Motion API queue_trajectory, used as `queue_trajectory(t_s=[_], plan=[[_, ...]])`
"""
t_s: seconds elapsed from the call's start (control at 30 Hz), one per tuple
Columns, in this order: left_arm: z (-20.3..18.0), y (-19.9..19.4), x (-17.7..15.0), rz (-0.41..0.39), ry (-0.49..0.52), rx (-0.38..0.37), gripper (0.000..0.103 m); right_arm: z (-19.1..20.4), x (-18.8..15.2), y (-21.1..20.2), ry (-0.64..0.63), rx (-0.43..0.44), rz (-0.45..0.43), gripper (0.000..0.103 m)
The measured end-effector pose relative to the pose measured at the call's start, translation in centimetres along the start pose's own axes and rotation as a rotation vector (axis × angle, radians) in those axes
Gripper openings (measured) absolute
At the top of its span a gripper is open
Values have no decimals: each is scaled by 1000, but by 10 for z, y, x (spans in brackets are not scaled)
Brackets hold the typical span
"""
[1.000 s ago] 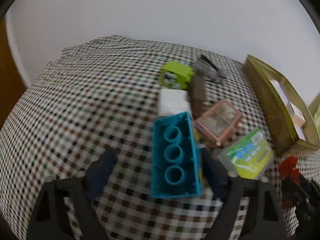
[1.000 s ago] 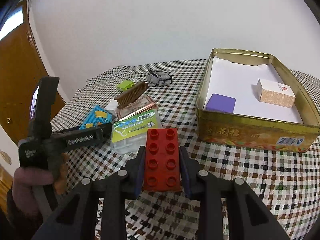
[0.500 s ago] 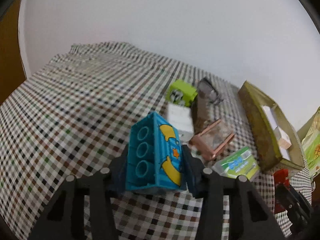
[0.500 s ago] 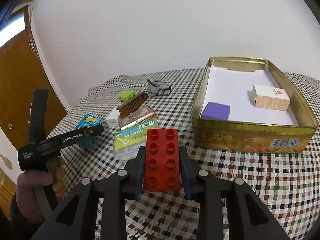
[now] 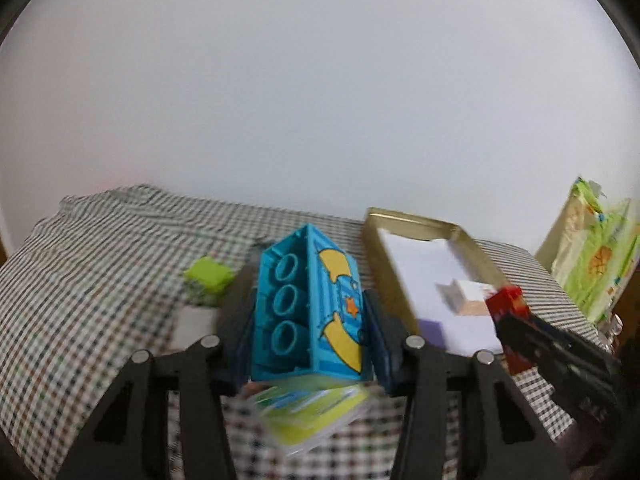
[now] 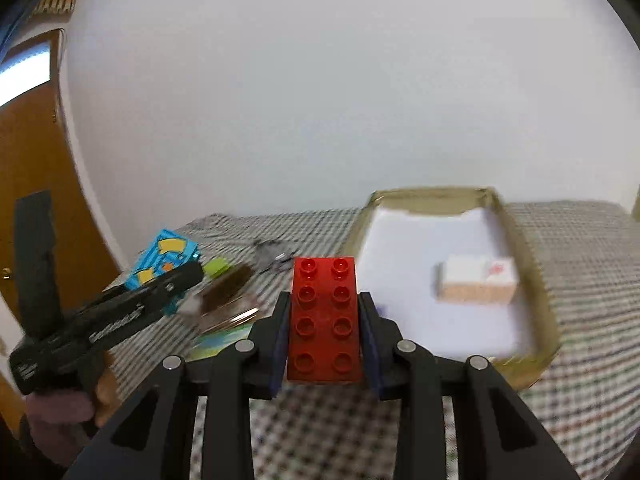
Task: Organize rigid objects
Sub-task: 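Grasp the red Lego brick with the right tool while the left tool grasps the blue Lego block, then place the red brick in the tray with the right tool while the left tool places the blue block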
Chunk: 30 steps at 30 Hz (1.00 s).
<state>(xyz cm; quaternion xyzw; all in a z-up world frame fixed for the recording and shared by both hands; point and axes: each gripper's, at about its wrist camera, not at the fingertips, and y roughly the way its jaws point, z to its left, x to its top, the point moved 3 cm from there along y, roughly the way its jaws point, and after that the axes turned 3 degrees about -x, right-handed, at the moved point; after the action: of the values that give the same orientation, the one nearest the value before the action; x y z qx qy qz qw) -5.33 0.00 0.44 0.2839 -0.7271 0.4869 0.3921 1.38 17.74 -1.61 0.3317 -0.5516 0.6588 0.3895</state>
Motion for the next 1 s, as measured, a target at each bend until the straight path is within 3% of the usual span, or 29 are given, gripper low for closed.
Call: queue_trajectory(t_s=[0.27,0.47,0.63,0.83,1.0], plan=[[-50,41,8,18,36,-73,47,-55,33,17,62,-102,-37,34],[-80,82,13,54,64,-92,47,-85,48,45,112,-152,-15,34],[-100,111,12,109,85,-94,47,-95,58,66,112,-186,19,35],[-108,137,10,168,103,-64,47,-99,59,85,106,-168,74,35],[-117,137,4,163,133,-58,47,-92,54,89,56,-176,129,35]])
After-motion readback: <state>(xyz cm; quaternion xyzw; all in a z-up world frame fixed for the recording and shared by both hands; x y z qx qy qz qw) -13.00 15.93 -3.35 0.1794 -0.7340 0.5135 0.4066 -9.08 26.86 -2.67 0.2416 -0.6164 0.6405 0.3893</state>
